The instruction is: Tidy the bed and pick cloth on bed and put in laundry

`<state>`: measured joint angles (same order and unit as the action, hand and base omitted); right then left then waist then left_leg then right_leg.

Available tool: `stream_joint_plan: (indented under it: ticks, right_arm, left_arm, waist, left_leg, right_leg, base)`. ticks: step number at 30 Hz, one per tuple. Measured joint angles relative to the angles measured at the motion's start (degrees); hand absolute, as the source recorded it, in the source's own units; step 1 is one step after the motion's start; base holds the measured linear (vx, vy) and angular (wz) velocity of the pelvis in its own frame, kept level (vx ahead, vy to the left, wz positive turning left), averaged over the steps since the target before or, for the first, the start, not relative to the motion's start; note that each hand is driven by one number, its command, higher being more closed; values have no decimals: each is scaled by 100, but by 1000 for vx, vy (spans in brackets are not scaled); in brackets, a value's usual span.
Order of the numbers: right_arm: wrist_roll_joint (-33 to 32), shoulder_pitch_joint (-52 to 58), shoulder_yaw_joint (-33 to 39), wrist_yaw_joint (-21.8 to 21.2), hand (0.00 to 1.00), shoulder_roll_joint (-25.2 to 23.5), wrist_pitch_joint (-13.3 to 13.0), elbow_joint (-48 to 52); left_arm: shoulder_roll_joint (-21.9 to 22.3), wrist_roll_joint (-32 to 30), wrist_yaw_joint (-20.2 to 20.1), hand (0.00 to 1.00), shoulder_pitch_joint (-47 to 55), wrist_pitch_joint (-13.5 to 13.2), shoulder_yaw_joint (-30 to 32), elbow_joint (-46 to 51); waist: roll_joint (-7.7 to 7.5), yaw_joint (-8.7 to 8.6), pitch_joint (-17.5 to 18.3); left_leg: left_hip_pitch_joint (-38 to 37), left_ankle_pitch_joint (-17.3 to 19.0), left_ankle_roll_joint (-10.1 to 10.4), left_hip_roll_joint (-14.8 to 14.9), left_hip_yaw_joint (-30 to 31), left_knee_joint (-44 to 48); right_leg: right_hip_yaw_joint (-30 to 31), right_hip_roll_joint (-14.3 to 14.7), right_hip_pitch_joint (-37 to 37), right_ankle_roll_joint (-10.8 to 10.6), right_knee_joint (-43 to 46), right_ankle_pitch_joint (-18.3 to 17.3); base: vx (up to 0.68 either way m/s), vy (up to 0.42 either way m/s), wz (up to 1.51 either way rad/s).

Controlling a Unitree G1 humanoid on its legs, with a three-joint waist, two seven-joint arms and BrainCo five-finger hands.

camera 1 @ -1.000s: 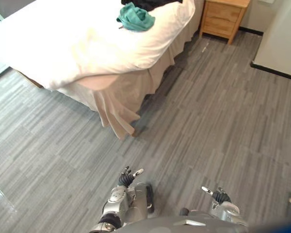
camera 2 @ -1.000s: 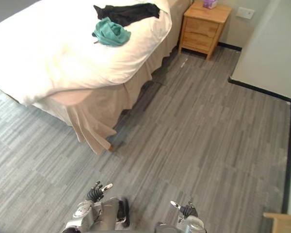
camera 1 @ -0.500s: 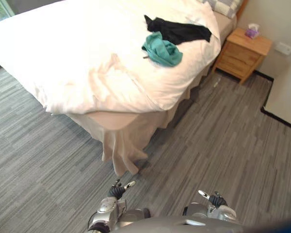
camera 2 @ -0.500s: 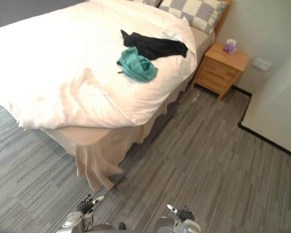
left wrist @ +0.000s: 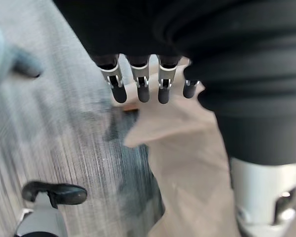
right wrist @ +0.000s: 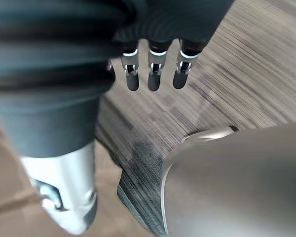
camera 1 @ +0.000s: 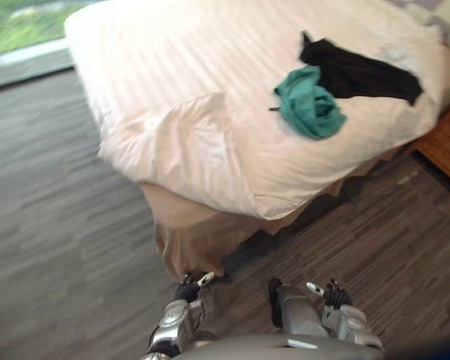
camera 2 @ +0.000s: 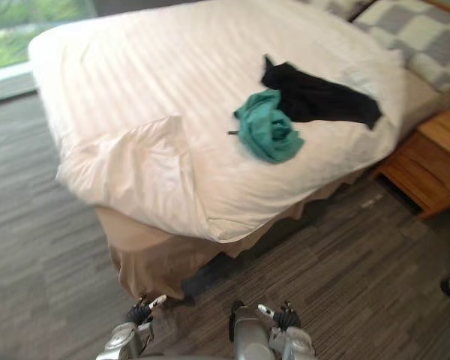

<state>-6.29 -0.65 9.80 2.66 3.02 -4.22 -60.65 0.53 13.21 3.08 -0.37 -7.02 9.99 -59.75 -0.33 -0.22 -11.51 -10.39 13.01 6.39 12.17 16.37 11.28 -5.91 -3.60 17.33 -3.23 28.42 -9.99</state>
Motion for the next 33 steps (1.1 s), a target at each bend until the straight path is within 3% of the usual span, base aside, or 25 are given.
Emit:
stream_joint_plan:
  ticks: [3, 5, 8, 11, 15, 20, 23, 29, 33]
  right_arm:
    - [65, -114, -129, -10, 0, 8, 6, -192]
    - [94, -109, -156, -8, 0, 39, 8, -333]
    - [94, -42, -154, -8, 0, 82, 12, -401]
    - [92, -24, -140, -18, 0, 104, 32, -440]
    - [91, 0, -67, -26, 0, 211, 38, -451]
    - [85, 160, 149, -23, 0, 25, 40, -449]
    - [79, 173, 194, -21, 0, 12, 43, -460]
    - [-26, 169, 359, 40, 0, 102, 60, -557]
    - [-29, 174, 360, 169, 0, 83, 92, -549]
  left_arm:
    - [28, 179, 3, 0, 54, 2, 178, 0]
    - [20, 208, -3, 0, 54, 2, 163, -4]
    - [26, 267, -10, 0, 67, 8, 107, -9]
    - [-37, 315, -22, 0, 114, 23, -83, -34]
    - [-87, 313, -27, 0, 124, 114, -94, -275]
    - [-348, 315, -27, 0, 217, 176, -90, -480]
    - [-415, 349, -24, 0, 239, 176, -89, -478]
    - [-362, 1286, 119, 0, 231, 181, -19, -526]
    - [-399, 1951, 493, 0, 193, 98, 171, -501]
  waist:
    - [102, -16, 47]
    - [113, -15, 54]
    - [147, -4, 81]
    - [185, -9, 129]
    - [362, -26, 265]
    - [167, -74, 430]
    - [136, -71, 453]
    - [325, -108, 544]
    - [229, -139, 563]
  left_leg:
    - [368, -465, 85, 82, 95, 390]
    - [570, -736, 193, 163, -421, 784]
    - [756, -590, 177, 165, -1394, 1110]
    - [676, -416, 30, -148, -2099, 536]
    - [277, -441, -34, -235, -2200, -450]
    - [102, -490, -150, -559, -2124, -512]
    - [130, -491, -151, -616, -2030, -522]
    - [128, -480, -154, -550, -2032, -897]
    - [126, -481, -137, -545, -2047, -908]
  right_leg:
    - [-443, -11, -394, 143, -323, -63]
    - [-806, -59, -892, 232, -743, -30]
    - [-1149, -94, -1352, 266, -1163, 45]
    - [-1246, -207, -1506, 105, -1381, 164]
    - [-1038, -106, -1496, -17, -1685, 532]
    - [-669, -289, -1926, -98, -2290, 756]
    - [-685, -320, -2092, -209, -2594, 873]
    - [-772, -197, -2239, -240, -3232, 1337]
    - [-752, -175, -2295, -231, -3423, 1491]
  base:
    - [149, -276, 77]
    - [118, -198, 87]
    - [86, -118, 66]
    - [20, 21, 29]
    - [12, 160, 0]
    - [-26, 138, 9]
    - [-74, 26, 23]
    - [-113, -4, 8]
    - [-113, -27, -8]
